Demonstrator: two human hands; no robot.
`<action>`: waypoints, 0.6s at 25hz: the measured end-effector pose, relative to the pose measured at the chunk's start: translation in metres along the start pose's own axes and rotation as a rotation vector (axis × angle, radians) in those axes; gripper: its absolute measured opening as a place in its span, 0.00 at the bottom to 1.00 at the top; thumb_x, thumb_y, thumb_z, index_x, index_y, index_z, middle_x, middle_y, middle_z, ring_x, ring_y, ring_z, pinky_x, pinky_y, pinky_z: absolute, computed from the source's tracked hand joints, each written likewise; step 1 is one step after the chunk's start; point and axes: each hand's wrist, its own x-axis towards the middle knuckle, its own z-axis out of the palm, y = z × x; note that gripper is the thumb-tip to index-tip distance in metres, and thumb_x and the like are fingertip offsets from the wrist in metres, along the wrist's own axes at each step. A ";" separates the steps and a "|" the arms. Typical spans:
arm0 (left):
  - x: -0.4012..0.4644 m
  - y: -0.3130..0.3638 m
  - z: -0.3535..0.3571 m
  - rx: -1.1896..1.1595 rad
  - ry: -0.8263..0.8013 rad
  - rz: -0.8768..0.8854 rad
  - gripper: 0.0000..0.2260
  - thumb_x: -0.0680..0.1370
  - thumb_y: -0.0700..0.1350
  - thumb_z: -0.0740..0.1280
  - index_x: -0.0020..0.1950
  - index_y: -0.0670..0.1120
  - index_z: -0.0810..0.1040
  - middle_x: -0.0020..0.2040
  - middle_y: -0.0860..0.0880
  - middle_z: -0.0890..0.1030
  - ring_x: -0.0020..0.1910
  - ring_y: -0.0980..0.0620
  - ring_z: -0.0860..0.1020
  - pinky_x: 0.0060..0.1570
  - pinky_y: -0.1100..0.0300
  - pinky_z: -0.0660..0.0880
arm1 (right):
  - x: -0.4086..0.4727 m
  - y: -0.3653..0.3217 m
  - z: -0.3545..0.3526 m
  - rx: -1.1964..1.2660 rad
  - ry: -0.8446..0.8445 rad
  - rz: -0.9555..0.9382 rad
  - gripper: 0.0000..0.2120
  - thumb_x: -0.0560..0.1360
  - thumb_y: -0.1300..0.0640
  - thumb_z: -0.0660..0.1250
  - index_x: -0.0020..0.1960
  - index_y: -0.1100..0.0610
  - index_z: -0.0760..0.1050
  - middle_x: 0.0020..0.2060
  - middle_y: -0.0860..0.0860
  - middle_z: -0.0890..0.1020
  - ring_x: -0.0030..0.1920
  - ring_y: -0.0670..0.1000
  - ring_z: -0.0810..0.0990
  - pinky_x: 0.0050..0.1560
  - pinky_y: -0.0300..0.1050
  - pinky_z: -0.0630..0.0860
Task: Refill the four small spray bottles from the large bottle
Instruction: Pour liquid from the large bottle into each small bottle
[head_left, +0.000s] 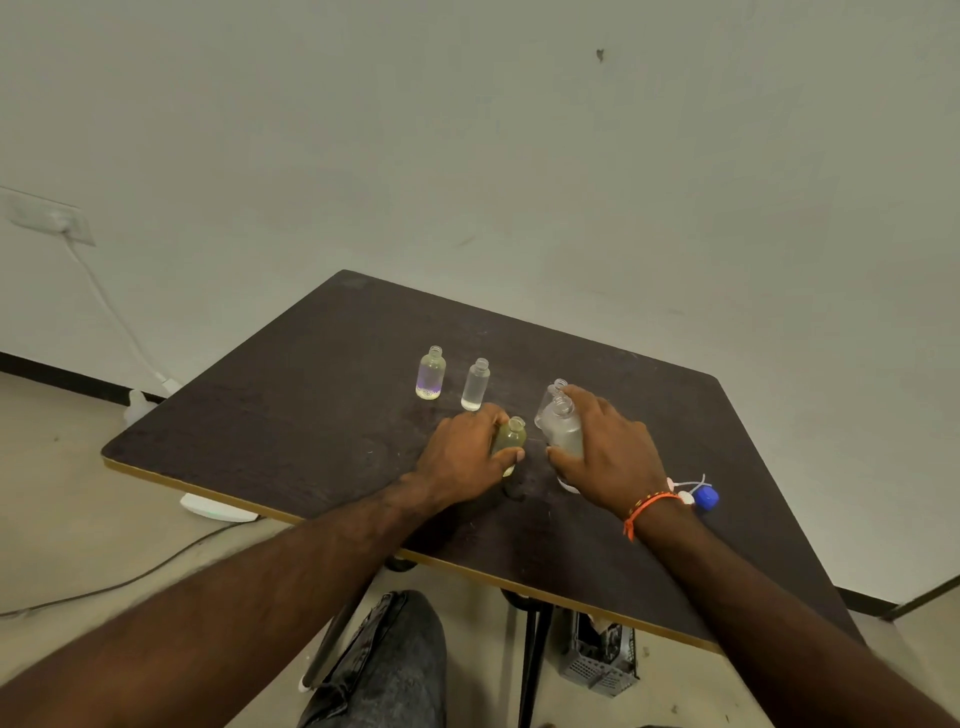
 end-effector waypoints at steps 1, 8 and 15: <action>0.004 0.001 0.000 0.004 0.009 -0.006 0.18 0.77 0.58 0.73 0.60 0.50 0.75 0.54 0.51 0.83 0.53 0.50 0.81 0.57 0.47 0.78 | -0.001 0.002 0.001 0.066 0.008 0.032 0.35 0.72 0.41 0.69 0.75 0.48 0.60 0.70 0.50 0.74 0.63 0.55 0.76 0.62 0.56 0.74; 0.046 0.011 0.007 0.071 0.112 -0.094 0.18 0.73 0.60 0.76 0.56 0.52 0.82 0.51 0.53 0.82 0.52 0.52 0.76 0.52 0.51 0.76 | -0.003 0.019 0.015 0.320 0.056 0.136 0.35 0.68 0.42 0.73 0.71 0.46 0.64 0.64 0.49 0.77 0.60 0.53 0.77 0.61 0.52 0.77; 0.075 0.022 0.026 0.163 0.166 -0.268 0.13 0.75 0.55 0.75 0.55 0.50 0.83 0.51 0.49 0.84 0.53 0.47 0.81 0.50 0.50 0.81 | -0.005 0.024 0.027 0.346 0.103 0.094 0.37 0.70 0.45 0.74 0.75 0.49 0.64 0.68 0.48 0.74 0.64 0.54 0.75 0.65 0.50 0.74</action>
